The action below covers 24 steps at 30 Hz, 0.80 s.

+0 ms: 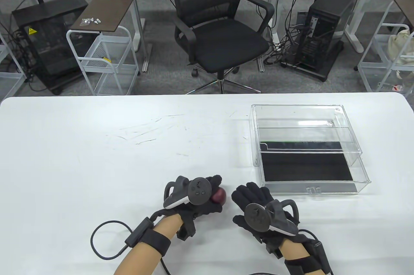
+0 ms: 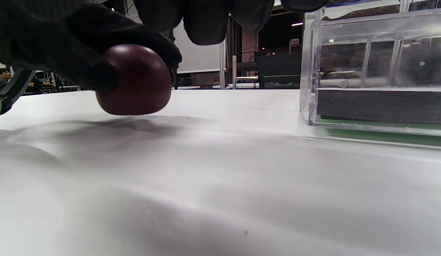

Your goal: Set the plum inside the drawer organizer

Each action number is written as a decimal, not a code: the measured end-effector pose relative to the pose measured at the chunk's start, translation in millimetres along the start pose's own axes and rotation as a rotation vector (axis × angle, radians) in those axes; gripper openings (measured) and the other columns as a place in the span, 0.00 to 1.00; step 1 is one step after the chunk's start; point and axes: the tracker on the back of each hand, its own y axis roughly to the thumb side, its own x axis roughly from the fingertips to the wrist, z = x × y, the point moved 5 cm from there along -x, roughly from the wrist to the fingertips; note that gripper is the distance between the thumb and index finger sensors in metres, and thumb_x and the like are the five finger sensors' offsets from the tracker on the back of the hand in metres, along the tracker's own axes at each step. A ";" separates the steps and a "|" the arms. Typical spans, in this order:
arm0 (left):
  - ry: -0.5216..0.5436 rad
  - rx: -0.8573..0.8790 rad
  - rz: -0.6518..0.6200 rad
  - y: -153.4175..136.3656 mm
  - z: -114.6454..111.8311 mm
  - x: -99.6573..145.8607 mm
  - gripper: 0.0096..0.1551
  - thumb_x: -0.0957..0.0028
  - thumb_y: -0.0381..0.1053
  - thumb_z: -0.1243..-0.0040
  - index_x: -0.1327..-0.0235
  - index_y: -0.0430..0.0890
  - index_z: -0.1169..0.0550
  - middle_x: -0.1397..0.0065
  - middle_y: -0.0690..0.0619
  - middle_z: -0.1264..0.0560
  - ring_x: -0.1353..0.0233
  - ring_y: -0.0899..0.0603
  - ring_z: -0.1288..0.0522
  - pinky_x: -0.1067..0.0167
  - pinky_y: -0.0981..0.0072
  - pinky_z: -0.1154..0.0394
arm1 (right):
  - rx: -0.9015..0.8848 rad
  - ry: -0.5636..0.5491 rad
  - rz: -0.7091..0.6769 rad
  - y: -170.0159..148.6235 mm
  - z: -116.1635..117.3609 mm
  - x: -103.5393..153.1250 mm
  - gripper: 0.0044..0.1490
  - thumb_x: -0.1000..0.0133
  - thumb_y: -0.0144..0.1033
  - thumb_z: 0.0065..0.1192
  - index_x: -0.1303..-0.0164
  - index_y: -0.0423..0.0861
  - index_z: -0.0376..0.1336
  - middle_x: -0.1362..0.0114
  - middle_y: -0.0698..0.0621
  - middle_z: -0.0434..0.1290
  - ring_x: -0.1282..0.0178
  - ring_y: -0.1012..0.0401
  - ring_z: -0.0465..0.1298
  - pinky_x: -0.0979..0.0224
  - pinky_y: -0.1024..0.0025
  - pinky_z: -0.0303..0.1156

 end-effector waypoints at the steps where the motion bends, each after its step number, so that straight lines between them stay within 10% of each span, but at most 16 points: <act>1: -0.008 -0.008 -0.008 1.6 -2.4 -0.5 0.55 0.61 0.67 0.30 0.21 0.48 0.36 0.18 0.48 0.29 0.25 0.41 0.24 0.26 0.37 0.34 | -0.003 0.001 0.001 -0.2 0.1 -0.2 0.46 0.57 0.64 0.52 0.27 0.59 0.52 0.17 0.54 0.59 0.16 0.49 0.56 0.20 0.49 0.56; 24: 0.023 -0.006 -0.015 4.6 13.8 20.0 0.58 0.61 0.67 0.31 0.19 0.48 0.40 0.14 0.46 0.36 0.19 0.38 0.30 0.25 0.33 0.38 | -0.016 0.010 -0.014 1.7 2.2 0.7 0.46 0.57 0.64 0.52 0.27 0.59 0.53 0.18 0.54 0.60 0.17 0.49 0.57 0.20 0.48 0.56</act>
